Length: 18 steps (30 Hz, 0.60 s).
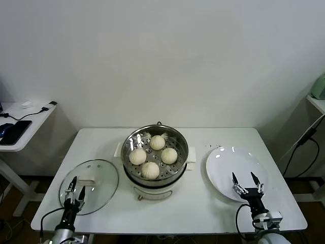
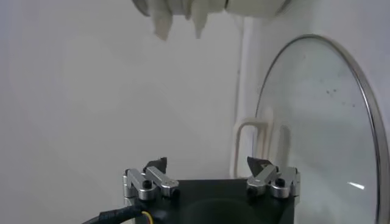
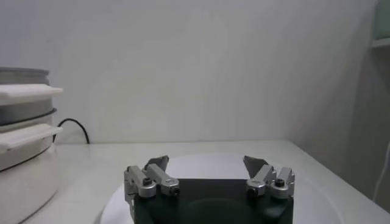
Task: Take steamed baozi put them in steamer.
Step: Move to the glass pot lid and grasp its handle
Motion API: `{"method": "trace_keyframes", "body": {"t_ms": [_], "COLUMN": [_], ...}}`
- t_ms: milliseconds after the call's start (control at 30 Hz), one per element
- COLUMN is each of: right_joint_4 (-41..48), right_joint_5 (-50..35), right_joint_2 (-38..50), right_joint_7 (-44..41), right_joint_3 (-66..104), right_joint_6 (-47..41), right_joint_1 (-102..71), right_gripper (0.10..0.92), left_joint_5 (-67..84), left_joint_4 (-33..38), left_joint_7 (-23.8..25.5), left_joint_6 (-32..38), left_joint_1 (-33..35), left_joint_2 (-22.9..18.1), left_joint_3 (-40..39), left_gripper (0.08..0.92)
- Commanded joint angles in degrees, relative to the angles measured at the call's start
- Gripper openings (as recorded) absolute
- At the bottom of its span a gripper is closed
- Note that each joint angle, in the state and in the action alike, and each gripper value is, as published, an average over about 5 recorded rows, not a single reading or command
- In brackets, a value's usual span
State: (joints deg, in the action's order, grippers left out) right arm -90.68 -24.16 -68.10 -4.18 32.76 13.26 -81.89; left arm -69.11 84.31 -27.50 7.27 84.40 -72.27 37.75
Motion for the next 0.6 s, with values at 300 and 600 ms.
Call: {"method": "trace_keyframes", "body": {"t_ms": [300, 600], "right_joint_4": [0.0, -0.1], "right_joint_5": [0.9, 1.2], "right_joint_2": [-0.7, -0.8], "right_joint_7": [1.1, 1.1], "right_joint_3": [0.1, -0.1], "right_joint_6": [0.5, 0.7], "right_joint_1": [-0.8, -1.0], "right_gripper": [0.823, 0.823], "left_joint_5": [-6.0, -5.5], "left_joint_4": [-6.2, -6.9], "left_joint_7": [-0.5, 1.0], "left_joint_6": [-2.3, -3.1], "left_joint_1": [-8.0, -8.1], "left_joint_2": [0.6, 0.6], "left_joint_3": [-1.1, -1.9], "left_gripper": [0.823, 0.820]}}
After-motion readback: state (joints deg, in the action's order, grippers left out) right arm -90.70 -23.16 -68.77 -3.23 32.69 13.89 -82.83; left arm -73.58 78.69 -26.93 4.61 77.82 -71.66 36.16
